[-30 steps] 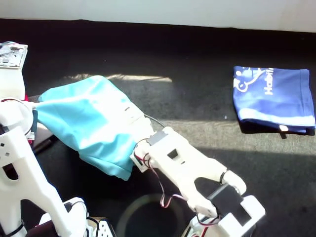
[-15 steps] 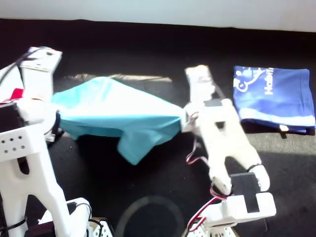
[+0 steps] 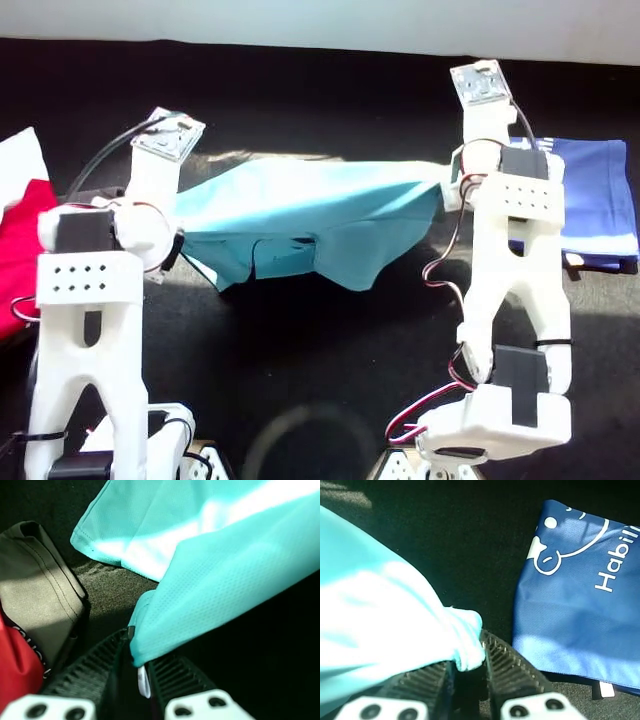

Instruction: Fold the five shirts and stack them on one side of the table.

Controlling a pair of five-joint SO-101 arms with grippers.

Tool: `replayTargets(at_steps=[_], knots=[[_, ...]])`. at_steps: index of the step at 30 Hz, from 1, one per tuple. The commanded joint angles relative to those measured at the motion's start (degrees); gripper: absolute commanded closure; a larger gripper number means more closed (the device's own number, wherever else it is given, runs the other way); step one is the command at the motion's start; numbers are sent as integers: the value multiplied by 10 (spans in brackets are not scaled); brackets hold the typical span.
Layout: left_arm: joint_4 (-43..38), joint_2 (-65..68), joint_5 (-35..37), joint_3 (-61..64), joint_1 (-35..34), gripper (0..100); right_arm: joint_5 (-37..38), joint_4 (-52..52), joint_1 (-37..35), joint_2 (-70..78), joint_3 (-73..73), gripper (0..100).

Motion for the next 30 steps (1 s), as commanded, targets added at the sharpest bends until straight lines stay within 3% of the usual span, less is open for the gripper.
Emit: replayTargets(at_steps=[1,4,10,17,19,24,30], knots=[[-43,-5,-3,36,6,990,4,12,12,-10,-29,780],[-49,-5,-3,51,6,990,4,58,16,-30,-43,752],[-50,-5,-3,48,6,990,10,151,-9,-116,-16,830],[-82,-4,-3,50,5,990,20,190,-141,-276,168,917],[-84,-5,-3,50,5,990,-2,166,-175,-309,246,893],[-85,-2,-3,50,5,990,-67,26,-222,-362,451,724],[-85,-2,-3,50,5,990,-67,-109,-285,-364,596,724]])
